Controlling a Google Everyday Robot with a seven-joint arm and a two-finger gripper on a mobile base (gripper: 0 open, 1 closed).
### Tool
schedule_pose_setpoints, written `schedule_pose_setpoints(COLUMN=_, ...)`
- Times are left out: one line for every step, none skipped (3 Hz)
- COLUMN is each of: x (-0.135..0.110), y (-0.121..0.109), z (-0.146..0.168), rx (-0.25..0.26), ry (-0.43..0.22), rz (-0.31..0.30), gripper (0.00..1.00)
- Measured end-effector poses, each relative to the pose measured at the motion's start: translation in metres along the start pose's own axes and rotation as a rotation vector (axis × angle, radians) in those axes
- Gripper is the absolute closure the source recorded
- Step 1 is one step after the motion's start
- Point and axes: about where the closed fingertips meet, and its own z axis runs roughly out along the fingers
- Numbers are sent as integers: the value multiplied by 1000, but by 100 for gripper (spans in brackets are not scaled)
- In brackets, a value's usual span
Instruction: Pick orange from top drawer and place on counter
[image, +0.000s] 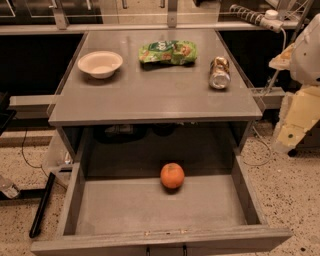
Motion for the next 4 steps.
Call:
schedule_pose_setpoints(x=-1, y=1, z=1, rx=-1, ry=-8, rz=-2, gripper=0)
schedule_pose_setpoints(x=-4, y=17, z=26, rx=-23, ry=-45, rz=-30, gripper=0)
schedule_pose_setpoints(x=-8, y=50, z=77, rx=-61, ry=-161, rz=-67, gripper=0)
schedule_pose_setpoints(x=-17, y=77, z=136, rx=-92, ry=-322, rz=-62, gripper=0)
